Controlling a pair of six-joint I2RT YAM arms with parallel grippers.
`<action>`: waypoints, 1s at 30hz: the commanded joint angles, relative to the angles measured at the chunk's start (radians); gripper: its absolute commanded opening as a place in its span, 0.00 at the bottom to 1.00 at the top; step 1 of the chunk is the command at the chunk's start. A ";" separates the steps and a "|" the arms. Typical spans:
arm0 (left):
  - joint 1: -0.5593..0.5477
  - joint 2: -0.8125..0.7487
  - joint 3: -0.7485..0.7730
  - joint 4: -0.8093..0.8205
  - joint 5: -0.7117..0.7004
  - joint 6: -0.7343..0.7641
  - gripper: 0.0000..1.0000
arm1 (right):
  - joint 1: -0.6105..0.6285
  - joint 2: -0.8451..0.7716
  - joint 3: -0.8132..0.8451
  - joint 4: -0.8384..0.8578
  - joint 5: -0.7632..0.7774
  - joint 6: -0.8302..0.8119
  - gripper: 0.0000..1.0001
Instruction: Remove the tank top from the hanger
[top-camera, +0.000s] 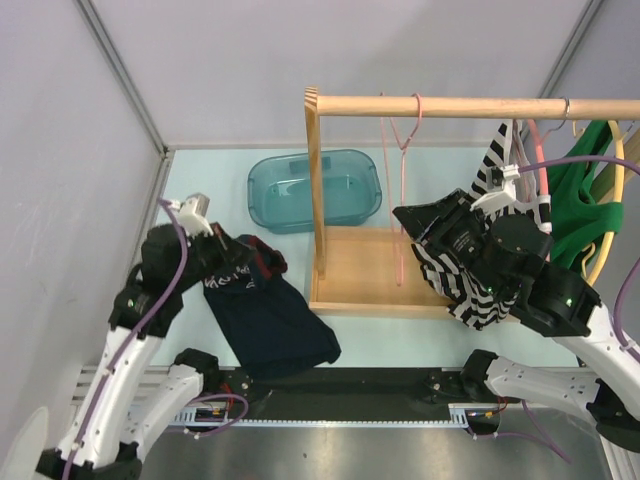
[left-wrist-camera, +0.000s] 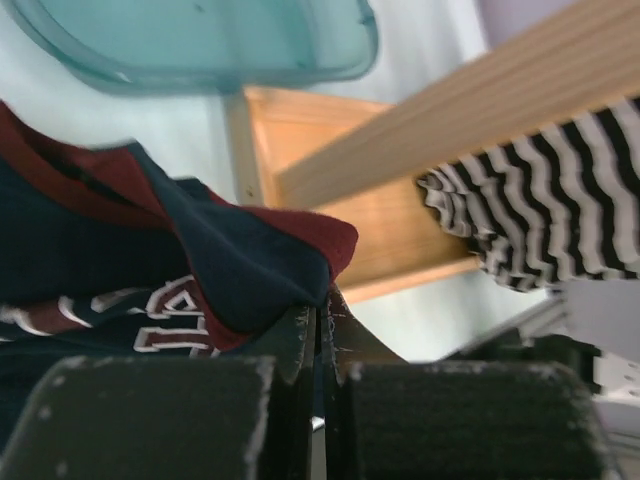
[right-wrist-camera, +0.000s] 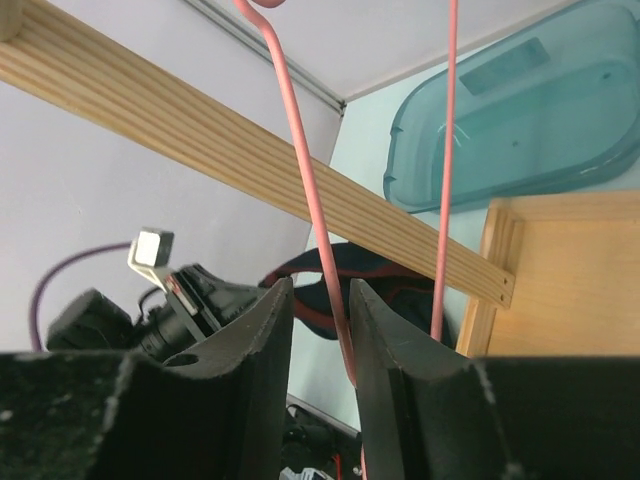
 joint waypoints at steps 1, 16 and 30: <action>-0.002 -0.147 -0.201 0.178 0.106 -0.221 0.00 | -0.002 -0.023 0.044 0.007 -0.005 -0.035 0.35; -0.454 -0.132 -0.450 0.263 -0.250 -0.316 0.57 | -0.002 -0.038 0.062 -0.010 -0.011 -0.046 0.36; -0.680 0.158 -0.492 0.388 -0.545 -0.318 0.98 | -0.002 -0.050 0.035 -0.002 -0.039 -0.043 0.37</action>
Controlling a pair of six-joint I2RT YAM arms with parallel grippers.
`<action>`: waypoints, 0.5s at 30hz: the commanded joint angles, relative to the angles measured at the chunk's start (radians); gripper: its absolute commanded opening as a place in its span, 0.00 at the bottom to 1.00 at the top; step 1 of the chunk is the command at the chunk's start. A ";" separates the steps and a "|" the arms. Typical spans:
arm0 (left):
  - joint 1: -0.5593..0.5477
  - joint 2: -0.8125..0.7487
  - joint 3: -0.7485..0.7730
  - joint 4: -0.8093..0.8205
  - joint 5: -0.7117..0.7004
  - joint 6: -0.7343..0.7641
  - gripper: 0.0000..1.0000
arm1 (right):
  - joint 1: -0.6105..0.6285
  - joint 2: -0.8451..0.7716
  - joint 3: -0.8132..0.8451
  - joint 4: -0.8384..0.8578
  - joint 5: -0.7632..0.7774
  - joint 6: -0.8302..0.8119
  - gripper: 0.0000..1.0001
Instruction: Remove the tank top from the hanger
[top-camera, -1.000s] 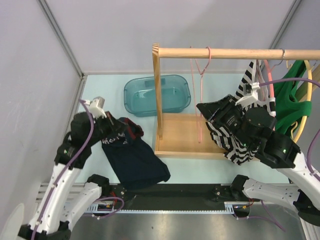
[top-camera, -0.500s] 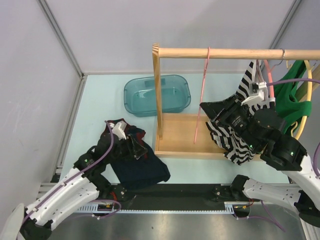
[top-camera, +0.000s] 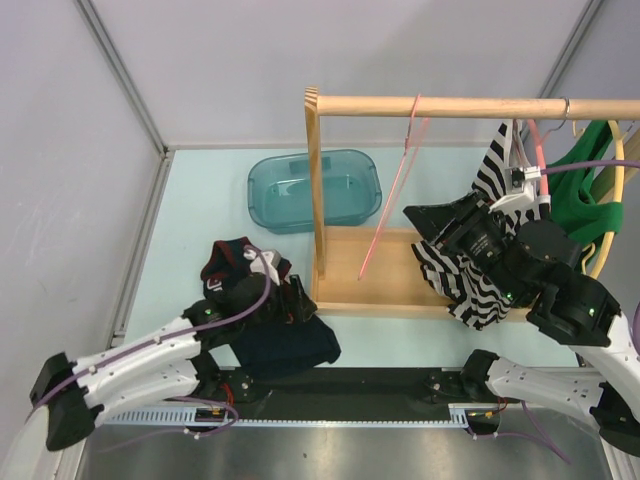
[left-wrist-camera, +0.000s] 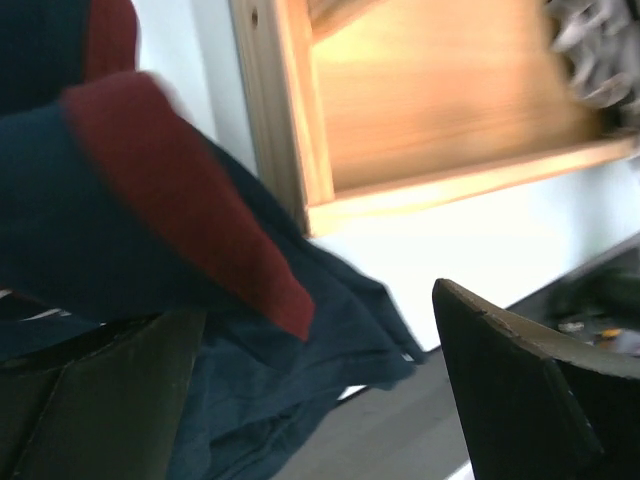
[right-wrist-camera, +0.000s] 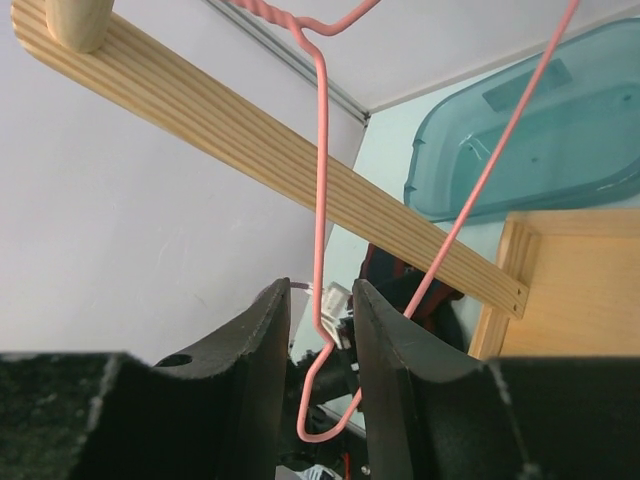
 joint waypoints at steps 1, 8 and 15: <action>-0.120 0.104 -0.005 0.047 -0.203 -0.039 0.98 | -0.002 -0.022 -0.003 0.010 -0.015 -0.011 0.37; -0.230 0.261 -0.023 0.072 -0.303 -0.209 0.99 | -0.002 -0.072 -0.061 0.015 -0.002 0.009 0.37; -0.243 0.477 0.021 0.053 -0.276 -0.347 0.99 | -0.002 -0.077 -0.056 -0.008 -0.010 0.023 0.37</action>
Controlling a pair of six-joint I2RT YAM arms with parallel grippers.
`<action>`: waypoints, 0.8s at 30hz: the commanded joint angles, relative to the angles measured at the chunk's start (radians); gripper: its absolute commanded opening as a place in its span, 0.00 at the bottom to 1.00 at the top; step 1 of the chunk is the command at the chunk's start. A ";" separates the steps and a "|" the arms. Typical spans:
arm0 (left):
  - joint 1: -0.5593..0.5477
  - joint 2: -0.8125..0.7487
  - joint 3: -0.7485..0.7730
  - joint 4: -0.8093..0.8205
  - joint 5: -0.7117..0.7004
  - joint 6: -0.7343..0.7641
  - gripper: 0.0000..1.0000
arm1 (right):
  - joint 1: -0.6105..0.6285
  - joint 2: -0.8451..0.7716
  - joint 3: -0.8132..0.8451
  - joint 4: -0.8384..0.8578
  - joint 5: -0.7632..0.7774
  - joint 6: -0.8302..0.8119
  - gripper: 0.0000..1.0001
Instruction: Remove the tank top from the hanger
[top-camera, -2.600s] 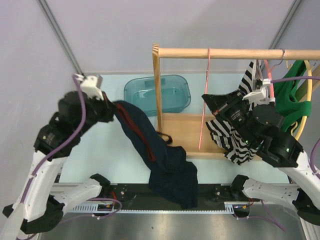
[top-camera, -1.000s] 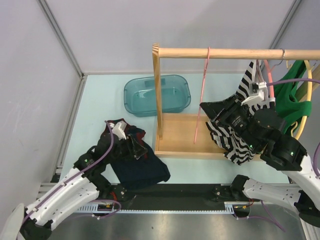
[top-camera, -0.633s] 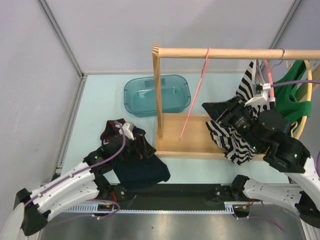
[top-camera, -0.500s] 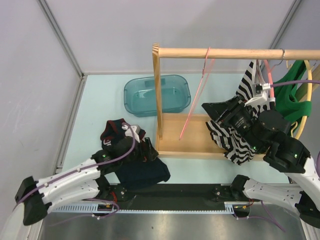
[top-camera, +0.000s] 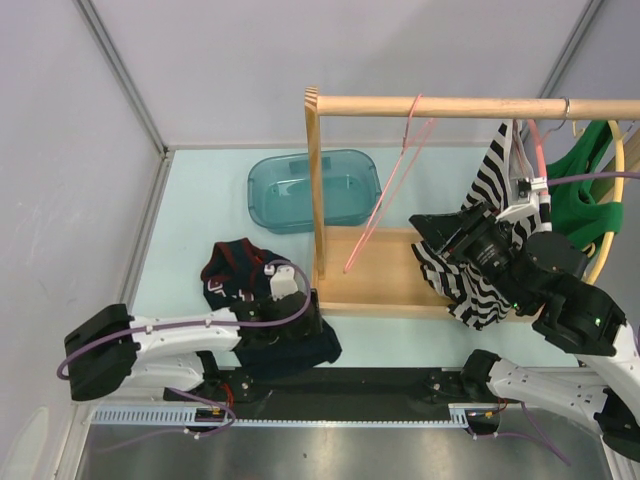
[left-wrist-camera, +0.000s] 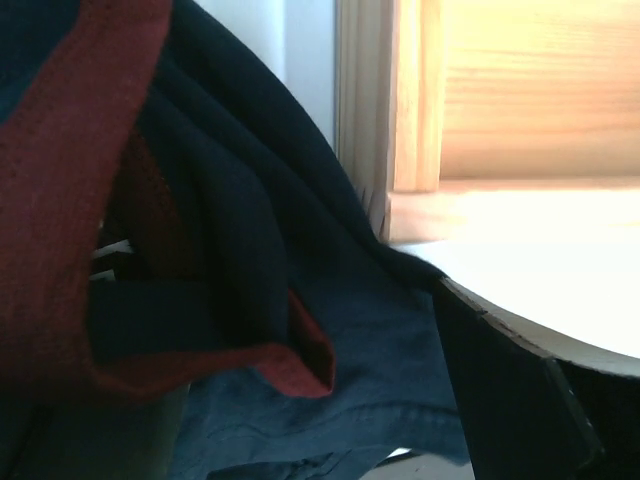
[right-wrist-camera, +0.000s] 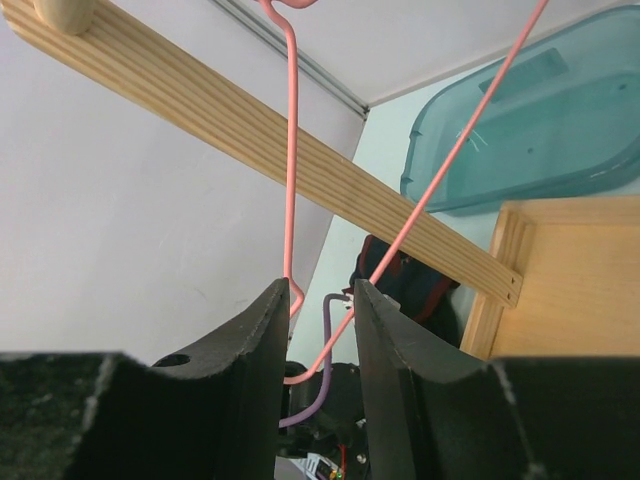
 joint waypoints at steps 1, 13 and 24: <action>-0.003 0.117 0.006 0.009 0.024 -0.163 0.99 | -0.002 -0.015 -0.004 -0.007 0.000 0.021 0.37; 0.081 0.021 -0.143 0.092 0.082 -0.163 0.31 | -0.002 -0.059 -0.050 -0.006 0.028 0.041 0.37; 0.202 -0.392 0.057 -0.199 0.036 0.123 0.00 | -0.002 0.004 0.027 -0.010 -0.043 -0.028 0.74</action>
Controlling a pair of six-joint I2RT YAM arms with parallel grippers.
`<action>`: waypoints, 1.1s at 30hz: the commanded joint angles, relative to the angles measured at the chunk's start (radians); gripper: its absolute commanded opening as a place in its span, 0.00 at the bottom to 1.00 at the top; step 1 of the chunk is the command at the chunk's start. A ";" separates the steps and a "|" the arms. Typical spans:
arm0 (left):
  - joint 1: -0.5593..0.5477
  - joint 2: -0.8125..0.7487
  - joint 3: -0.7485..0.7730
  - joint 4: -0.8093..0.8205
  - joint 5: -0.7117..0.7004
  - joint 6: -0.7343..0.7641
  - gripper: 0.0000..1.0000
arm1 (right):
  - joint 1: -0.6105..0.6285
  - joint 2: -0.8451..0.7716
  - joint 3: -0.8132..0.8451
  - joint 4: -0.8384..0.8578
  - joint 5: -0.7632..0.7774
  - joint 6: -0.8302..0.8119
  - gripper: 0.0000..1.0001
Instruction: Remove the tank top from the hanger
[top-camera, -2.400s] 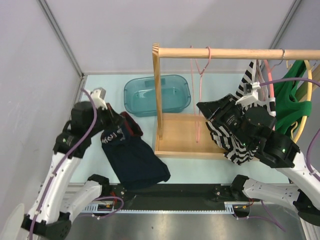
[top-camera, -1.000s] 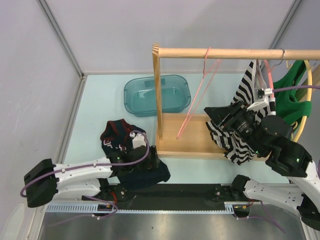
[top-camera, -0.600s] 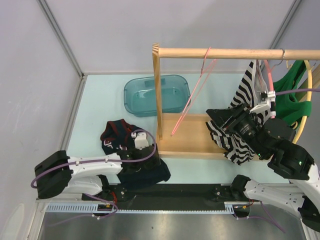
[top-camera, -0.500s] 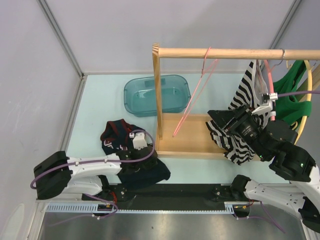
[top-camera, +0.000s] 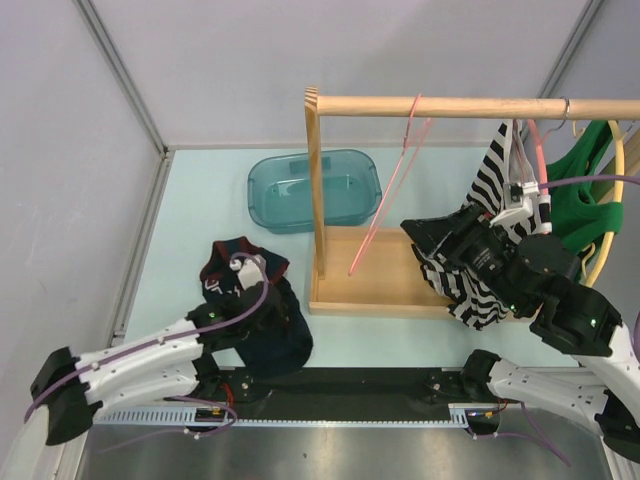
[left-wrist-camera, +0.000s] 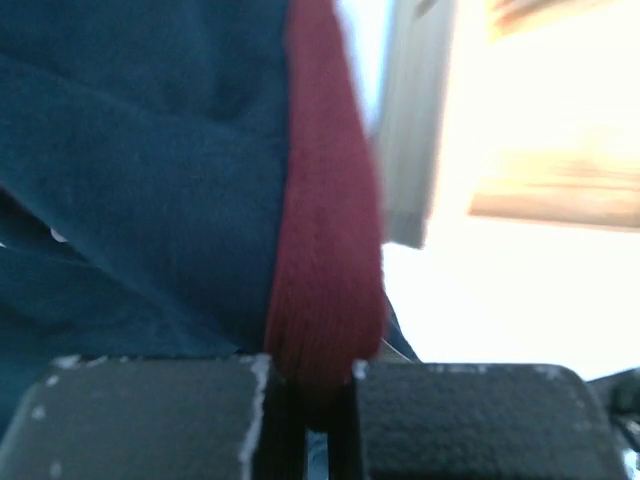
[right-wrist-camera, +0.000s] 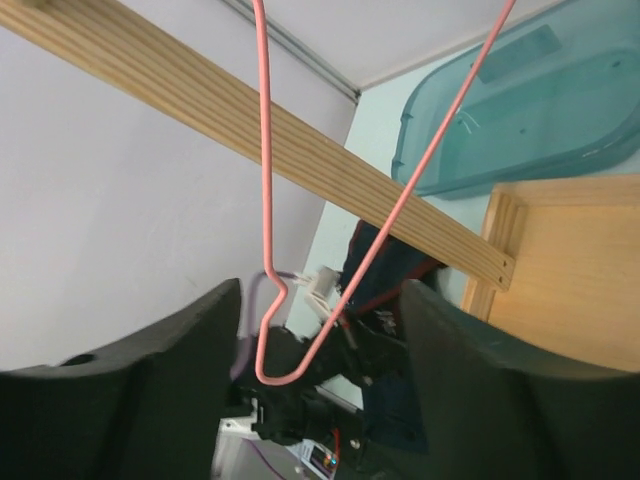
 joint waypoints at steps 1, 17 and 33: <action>0.086 -0.131 0.167 -0.113 0.013 0.197 0.00 | -0.002 0.040 0.083 0.004 -0.040 -0.059 0.76; 0.440 0.166 1.006 -0.176 0.364 0.591 0.00 | -0.002 0.048 0.200 0.033 -0.087 -0.161 1.00; 0.629 0.717 1.494 -0.035 0.709 0.535 0.00 | -0.002 0.022 0.238 0.030 -0.086 -0.217 1.00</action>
